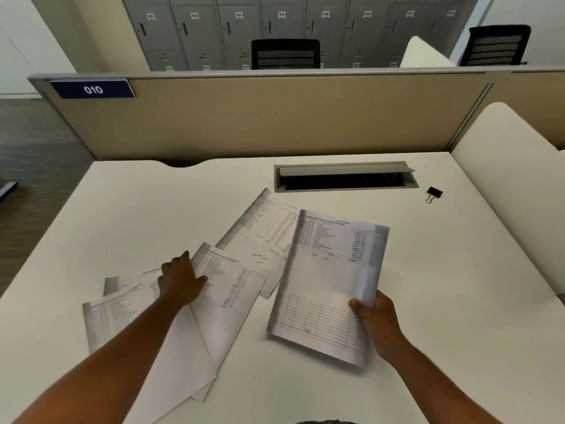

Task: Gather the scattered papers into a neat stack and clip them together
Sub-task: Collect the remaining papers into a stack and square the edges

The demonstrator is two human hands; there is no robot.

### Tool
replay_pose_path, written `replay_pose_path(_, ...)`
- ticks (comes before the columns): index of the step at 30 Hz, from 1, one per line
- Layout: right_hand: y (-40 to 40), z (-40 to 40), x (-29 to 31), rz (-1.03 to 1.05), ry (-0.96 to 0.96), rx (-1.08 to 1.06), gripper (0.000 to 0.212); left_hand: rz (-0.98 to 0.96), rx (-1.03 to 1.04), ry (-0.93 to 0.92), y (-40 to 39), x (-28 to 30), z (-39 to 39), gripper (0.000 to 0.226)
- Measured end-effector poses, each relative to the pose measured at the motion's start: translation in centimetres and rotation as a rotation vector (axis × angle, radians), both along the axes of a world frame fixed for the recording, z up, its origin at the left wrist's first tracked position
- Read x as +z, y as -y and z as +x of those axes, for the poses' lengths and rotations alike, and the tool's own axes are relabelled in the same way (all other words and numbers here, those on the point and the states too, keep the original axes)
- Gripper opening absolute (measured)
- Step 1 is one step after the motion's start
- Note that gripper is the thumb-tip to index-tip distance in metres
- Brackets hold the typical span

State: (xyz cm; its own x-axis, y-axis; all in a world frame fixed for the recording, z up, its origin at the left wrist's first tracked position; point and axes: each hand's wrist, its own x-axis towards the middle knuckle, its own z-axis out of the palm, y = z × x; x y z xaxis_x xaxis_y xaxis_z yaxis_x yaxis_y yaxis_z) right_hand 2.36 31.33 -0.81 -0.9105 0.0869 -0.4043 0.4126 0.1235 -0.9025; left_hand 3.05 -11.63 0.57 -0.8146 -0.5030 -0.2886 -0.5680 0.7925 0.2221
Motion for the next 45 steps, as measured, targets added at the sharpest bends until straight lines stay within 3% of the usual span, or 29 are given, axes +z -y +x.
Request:
replay_pose_path(3,0.5,-0.4,-0.2,0.007,0.011,-0.006,0.028,-0.008,-0.032,0.023,0.7,-0.5,-1.5,0.079)
replay_pose_path(8,0.5,-1.7,-0.3,0.023,0.036,-0.033,0.025,-0.015,-0.037,-0.006,0.0,-1.5,-3.6,0.023)
replay_pose_path(11,0.5,-2.6,0.0,0.016,0.033,-0.052,0.024,-0.021,-0.092,-0.028,-0.6,-1.5,-5.0,0.011)
replay_pose_path(19,0.7,-3.1,-1.1,0.045,0.059,-0.043,0.031,0.068,-0.108,-0.066,-0.5,-1.9,-5.9,0.024)
replay_pose_path(23,0.9,-3.3,-1.2,0.033,0.073,-0.045,0.029,0.084,-0.167,-0.044,-0.2,-2.0,-5.4,0.065)
replay_pose_path(26,0.9,-3.4,-1.6,0.038,0.092,-0.048,0.032,0.075,-0.201,0.009,-0.5,-2.3,-4.8,0.079)
replay_pose_path(29,0.9,-3.3,-1.8,0.039,0.101,-0.046,0.032,0.13,-0.123,0.017,-1.0,-2.4,-4.9,0.075)
replay_pose_path(35,0.8,-3.0,-1.3,0.038,0.085,-0.039,0.032,0.106,-0.102,0.038,-1.7,-1.7,-4.7,0.03)
replay_pose_path(41,-0.7,-3.0,-0.8,0.032,0.058,-0.08,0.029,0.29,-0.14,-0.186,-3.1,1.2,-7.8,0.032)
replay_pose_path(45,-1.5,-3.1,-0.6,0.007,0.051,-0.105,0.03,0.304,-0.12,-0.209,-3.9,2.3,-12.3,0.033)
